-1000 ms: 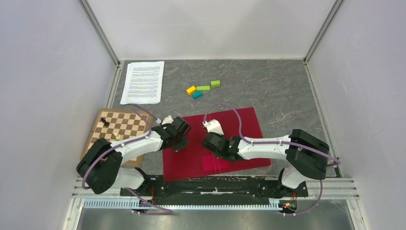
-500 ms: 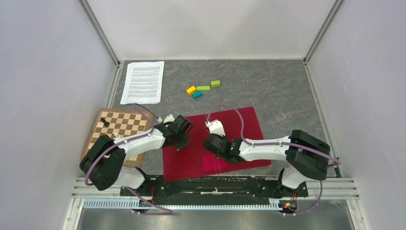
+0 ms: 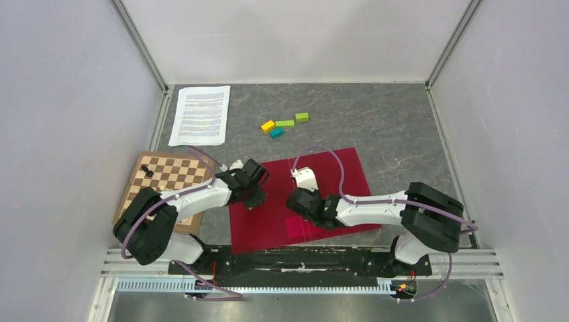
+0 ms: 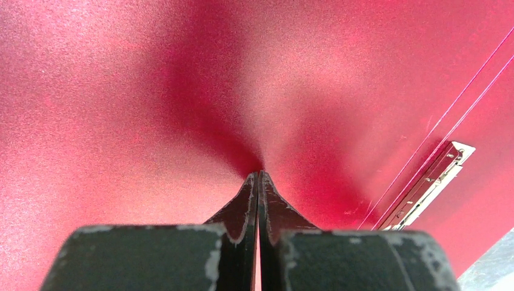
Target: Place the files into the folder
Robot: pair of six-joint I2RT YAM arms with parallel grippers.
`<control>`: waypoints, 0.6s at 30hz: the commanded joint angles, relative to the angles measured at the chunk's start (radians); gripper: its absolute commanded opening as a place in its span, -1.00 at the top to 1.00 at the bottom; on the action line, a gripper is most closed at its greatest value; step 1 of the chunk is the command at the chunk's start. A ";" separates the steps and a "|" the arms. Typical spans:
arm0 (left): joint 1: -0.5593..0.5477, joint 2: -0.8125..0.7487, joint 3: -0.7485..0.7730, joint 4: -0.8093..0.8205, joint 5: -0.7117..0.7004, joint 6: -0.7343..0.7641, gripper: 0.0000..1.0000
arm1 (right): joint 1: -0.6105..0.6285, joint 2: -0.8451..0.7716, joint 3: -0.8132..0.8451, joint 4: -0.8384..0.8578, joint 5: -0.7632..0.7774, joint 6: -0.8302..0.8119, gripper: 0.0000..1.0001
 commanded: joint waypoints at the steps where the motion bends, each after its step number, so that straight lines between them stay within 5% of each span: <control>1: 0.014 0.075 -0.079 -0.126 -0.045 -0.013 0.95 | -0.018 0.063 -0.067 -0.196 0.017 0.000 0.99; 18: 0.035 0.062 -0.048 -0.203 -0.012 -0.035 0.95 | -0.034 0.122 -0.092 -0.210 -0.065 -0.008 1.00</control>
